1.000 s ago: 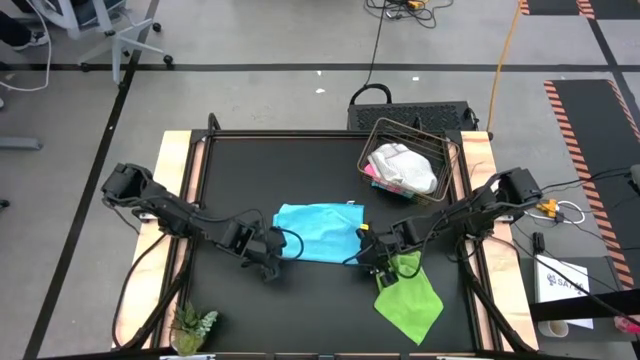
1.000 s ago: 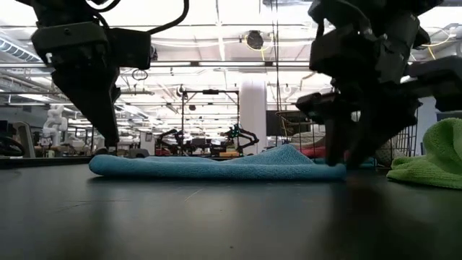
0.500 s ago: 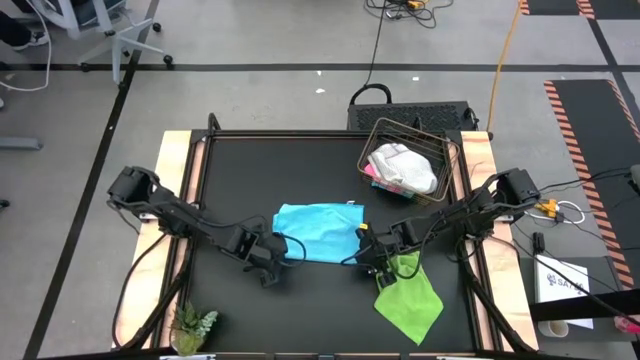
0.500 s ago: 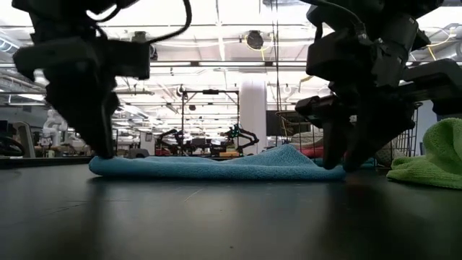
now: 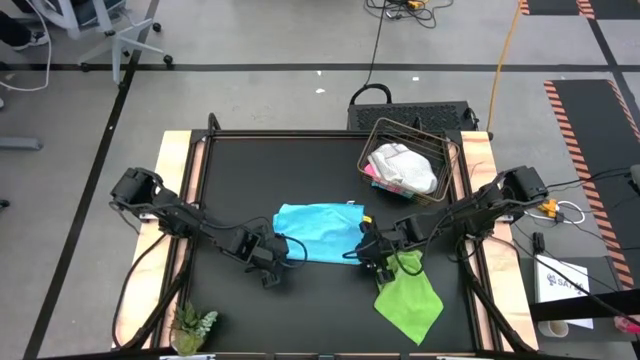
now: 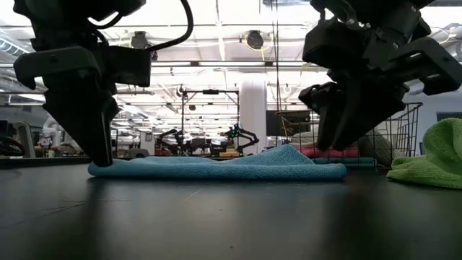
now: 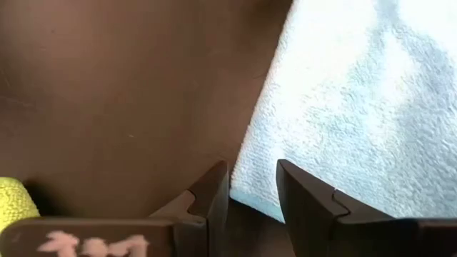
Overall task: Fold microfiber towels
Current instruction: Fold the blue towel
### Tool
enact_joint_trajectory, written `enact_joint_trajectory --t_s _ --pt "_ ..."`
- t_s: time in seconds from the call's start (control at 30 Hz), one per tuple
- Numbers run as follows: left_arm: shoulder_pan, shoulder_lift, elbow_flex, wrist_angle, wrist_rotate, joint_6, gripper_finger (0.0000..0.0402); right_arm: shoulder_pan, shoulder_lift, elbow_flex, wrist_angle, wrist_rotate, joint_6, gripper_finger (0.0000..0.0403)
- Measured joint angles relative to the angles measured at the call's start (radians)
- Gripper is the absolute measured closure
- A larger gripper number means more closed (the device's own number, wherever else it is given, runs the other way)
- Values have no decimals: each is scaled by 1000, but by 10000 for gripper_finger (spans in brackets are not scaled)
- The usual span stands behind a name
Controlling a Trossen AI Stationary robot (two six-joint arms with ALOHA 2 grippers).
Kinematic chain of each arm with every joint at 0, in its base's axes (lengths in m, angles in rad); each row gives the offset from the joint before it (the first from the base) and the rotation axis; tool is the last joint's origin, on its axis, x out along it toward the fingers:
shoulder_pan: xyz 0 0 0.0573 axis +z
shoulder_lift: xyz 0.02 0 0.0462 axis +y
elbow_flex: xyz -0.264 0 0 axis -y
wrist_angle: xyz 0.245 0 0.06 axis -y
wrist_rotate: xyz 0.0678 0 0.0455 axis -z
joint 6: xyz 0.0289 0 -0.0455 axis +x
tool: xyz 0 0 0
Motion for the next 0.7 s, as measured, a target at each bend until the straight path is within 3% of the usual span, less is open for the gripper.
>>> enact_joint_trajectory --t_s 0.7 --pt "5 0 0 17 -30 -27 275 -3 31 0 -8 -24 20 291"
